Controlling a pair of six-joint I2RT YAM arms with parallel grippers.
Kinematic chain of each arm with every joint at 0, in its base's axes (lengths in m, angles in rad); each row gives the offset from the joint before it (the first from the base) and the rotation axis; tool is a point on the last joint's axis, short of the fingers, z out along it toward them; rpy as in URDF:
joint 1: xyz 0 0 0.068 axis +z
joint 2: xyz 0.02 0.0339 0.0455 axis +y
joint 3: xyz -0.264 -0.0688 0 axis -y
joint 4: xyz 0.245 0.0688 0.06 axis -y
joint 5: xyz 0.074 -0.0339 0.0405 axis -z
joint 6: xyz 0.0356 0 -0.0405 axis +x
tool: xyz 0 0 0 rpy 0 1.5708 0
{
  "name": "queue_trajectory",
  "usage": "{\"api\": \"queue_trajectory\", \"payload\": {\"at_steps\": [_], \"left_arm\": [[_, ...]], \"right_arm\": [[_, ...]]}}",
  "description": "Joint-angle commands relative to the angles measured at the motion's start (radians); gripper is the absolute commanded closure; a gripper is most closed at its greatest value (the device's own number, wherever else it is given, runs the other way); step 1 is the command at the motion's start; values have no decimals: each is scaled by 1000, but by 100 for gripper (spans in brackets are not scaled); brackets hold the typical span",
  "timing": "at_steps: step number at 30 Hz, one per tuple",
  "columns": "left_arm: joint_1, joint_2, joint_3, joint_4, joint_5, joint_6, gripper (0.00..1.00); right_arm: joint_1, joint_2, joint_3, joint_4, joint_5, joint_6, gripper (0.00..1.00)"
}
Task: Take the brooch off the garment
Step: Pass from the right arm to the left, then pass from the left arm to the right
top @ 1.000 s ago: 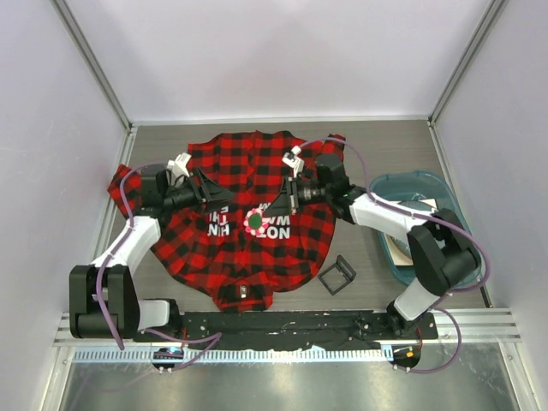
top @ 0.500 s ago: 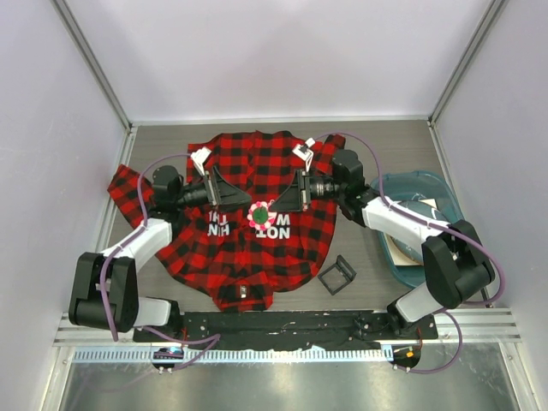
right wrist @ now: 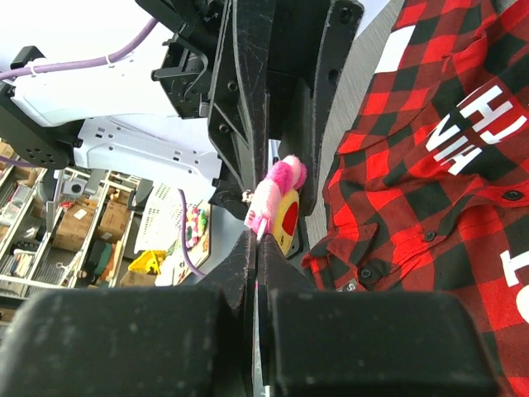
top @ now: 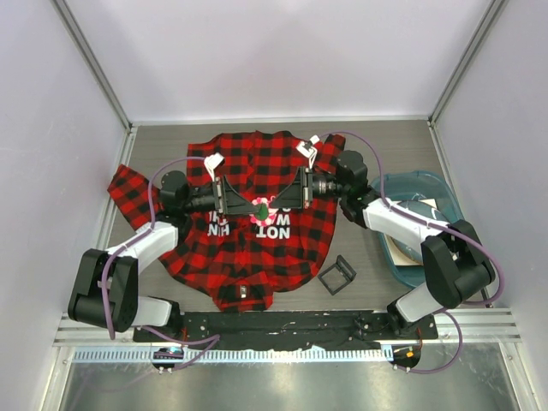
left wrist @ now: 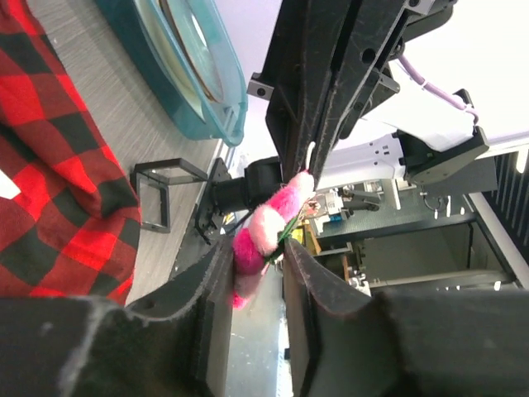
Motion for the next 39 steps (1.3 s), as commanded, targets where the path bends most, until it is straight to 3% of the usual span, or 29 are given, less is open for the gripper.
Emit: {"api": "queue_trajectory", "payload": {"at_steps": [1, 3, 6, 7, 8, 9, 12, 15, 20, 25, 29, 30, 37, 39], "left_arm": [[1, -20, -5, 100, 16, -26, 78], [2, -19, -4, 114, 4, -35, 83], [1, -26, 2, 128, -27, -51, 94], [1, -31, 2, 132, -37, -55, 96], [1, -46, 1, 137, -63, -63, 100], [1, -55, -1, 129, -80, -63, 100], [1, -89, -10, 115, -140, -71, 100], [1, -109, -11, 99, -165, -69, 100], [1, -98, -16, 74, -165, -69, 100], [2, -92, -25, 65, -165, -66, 100], [1, -98, -25, 66, -166, -66, 100], [1, -98, -25, 65, -168, -66, 100], [1, -102, -25, 62, -172, -69, 100], [1, -100, -24, 62, -168, -74, 100]], "right_arm": [[-6, -30, -1, 58, -2, 19, 99], [-8, -33, -2, 31, 12, 11, 99], [-5, -42, -8, -17, 76, 3, 87], [-2, -53, -16, -14, 99, 11, 74], [-3, -62, -39, -9, 143, 20, 67], [-2, -70, -53, 32, 168, 58, 55], [18, -83, -108, 147, 225, 138, 41], [55, -62, -123, 224, 251, 178, 37], [87, -57, -145, 336, 306, 227, 37], [95, -74, -130, 316, 369, 209, 38], [99, -47, -101, 299, 374, 203, 51], [104, -42, -94, 299, 372, 204, 59], [122, -10, -73, 302, 369, 201, 70], [122, -4, -70, 301, 365, 200, 90]]}}
